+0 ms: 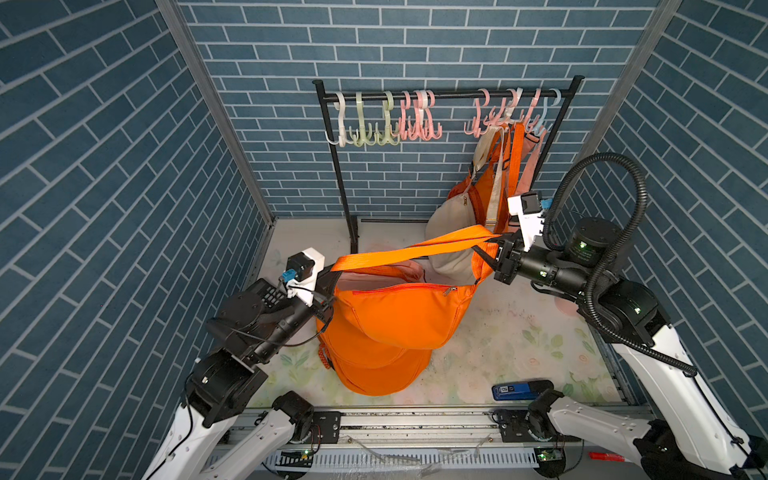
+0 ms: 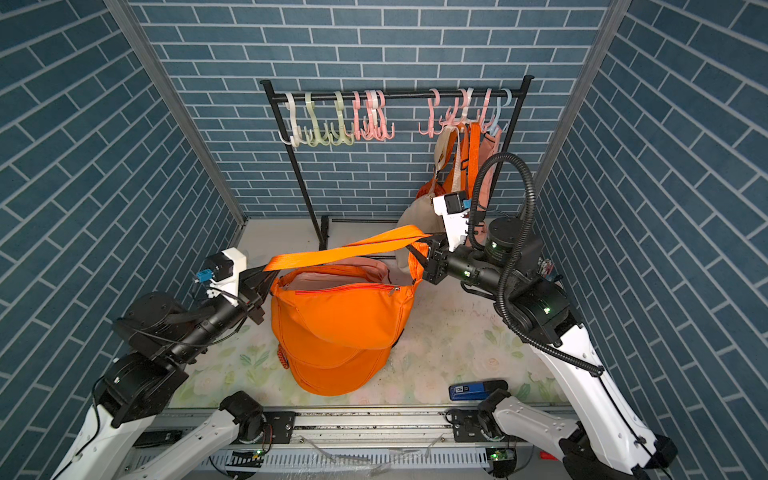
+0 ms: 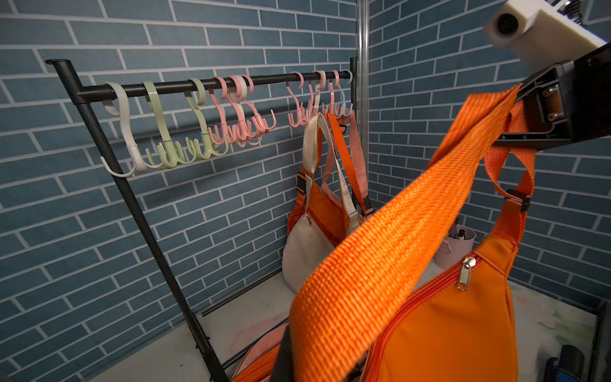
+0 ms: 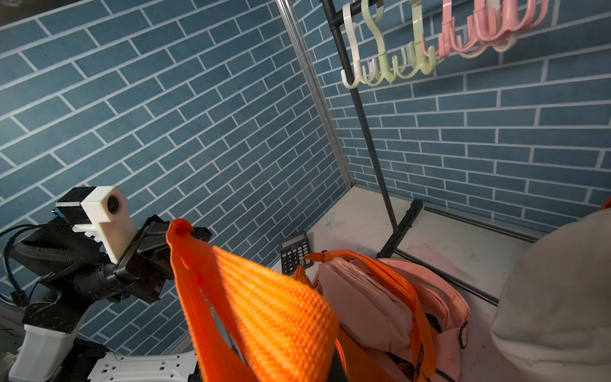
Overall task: Take the bag off the hook
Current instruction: Place the bag inside the bag.
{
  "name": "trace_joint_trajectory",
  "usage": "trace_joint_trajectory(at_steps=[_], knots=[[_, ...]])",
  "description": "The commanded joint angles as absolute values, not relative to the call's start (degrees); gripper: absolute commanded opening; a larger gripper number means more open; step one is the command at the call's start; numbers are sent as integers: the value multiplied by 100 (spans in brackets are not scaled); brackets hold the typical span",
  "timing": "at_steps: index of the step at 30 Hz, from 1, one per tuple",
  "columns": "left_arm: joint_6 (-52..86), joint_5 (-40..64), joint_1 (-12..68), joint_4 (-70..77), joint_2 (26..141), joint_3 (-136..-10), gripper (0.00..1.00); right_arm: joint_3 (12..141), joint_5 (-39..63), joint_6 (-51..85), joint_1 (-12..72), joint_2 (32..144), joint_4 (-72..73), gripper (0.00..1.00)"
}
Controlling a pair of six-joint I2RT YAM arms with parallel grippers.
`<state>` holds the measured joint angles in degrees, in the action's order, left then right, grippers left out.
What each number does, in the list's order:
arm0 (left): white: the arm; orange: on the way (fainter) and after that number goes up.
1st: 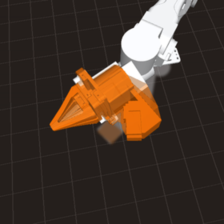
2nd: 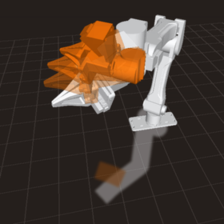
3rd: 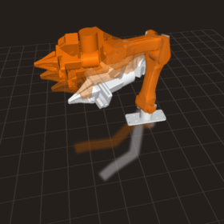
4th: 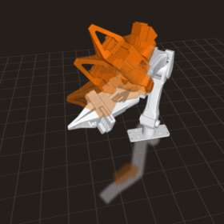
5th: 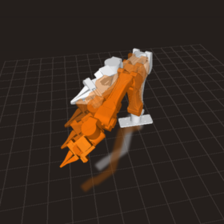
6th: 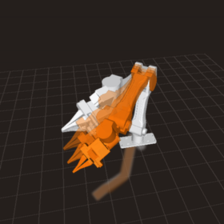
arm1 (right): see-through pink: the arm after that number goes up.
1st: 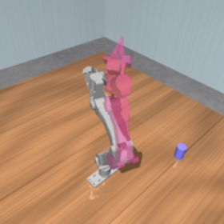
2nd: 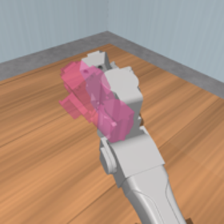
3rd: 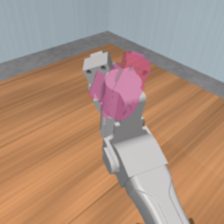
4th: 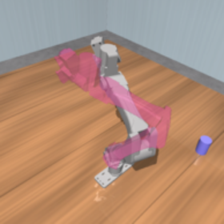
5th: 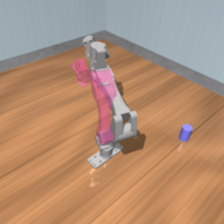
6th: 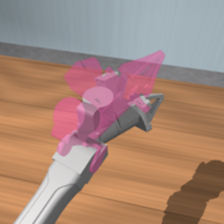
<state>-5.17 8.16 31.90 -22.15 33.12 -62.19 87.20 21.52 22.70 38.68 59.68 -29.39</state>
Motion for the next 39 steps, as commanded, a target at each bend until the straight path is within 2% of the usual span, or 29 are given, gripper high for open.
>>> trace_joint_trajectory(at_steps=[1, 10, 15, 22, 39], knots=[[-346, 475, 3138, -2819, 2836, -6280, 0, 8942, 1431, 2098, 4046, 5804, -2994, 0], [-26, 601, 3142, -3692, 1909, -6346, 0, 9084, 358, 1715, 5357, 6023, -3234, 0], [45, 264, 3135, -4014, 1574, -6294, 0, 9105, -33, 1734, 5607, 6298, -3275, 0], [674, -1506, 3139, -4256, 1781, -5730, 0, 9364, -414, 1753, 5545, 7164, -3544, 0], [1239, -2644, 3129, -2557, 2971, -4655, 0, 9276, 1100, 2018, 4208, 8800, -2709, 0]])
